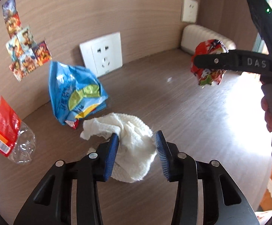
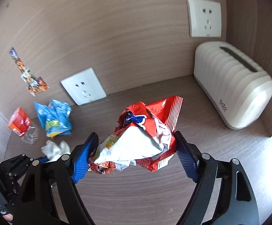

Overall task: Collect trash
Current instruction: 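Grasp the white tissue with the left tool while the right tool grasps the red chip bag, then carry both items over the bin and open both tools to drop them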

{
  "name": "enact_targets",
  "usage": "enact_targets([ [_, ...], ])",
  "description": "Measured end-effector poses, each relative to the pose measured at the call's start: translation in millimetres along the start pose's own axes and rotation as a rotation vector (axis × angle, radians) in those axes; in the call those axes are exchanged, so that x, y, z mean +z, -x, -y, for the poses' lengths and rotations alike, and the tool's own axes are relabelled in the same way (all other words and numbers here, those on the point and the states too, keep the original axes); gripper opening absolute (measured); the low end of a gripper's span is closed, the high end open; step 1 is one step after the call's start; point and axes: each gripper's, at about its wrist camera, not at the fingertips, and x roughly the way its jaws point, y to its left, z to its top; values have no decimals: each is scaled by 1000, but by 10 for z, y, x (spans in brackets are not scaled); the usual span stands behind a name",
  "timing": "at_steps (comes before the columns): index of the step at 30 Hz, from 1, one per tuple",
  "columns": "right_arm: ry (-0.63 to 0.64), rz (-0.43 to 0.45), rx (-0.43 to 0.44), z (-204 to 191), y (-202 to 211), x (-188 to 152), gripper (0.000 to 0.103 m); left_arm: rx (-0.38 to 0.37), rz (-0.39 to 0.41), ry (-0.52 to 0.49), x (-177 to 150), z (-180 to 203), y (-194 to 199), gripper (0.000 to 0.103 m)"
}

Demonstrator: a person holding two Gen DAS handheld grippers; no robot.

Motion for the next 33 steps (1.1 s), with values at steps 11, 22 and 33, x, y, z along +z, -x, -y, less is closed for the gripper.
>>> enact_targets([
  [11, -53, 102, -57, -328, 611, -274, 81, -123, 73, -70, -143, -64, 414, 27],
  [22, -110, 149, -192, -486, 1131, -747, 82, -118, 25, -85, -91, -258, -38, 61],
  [33, -161, 211, -278, -468, 1466, -856, 82, -206, 1, -106, -130, -204, -28, 20],
])
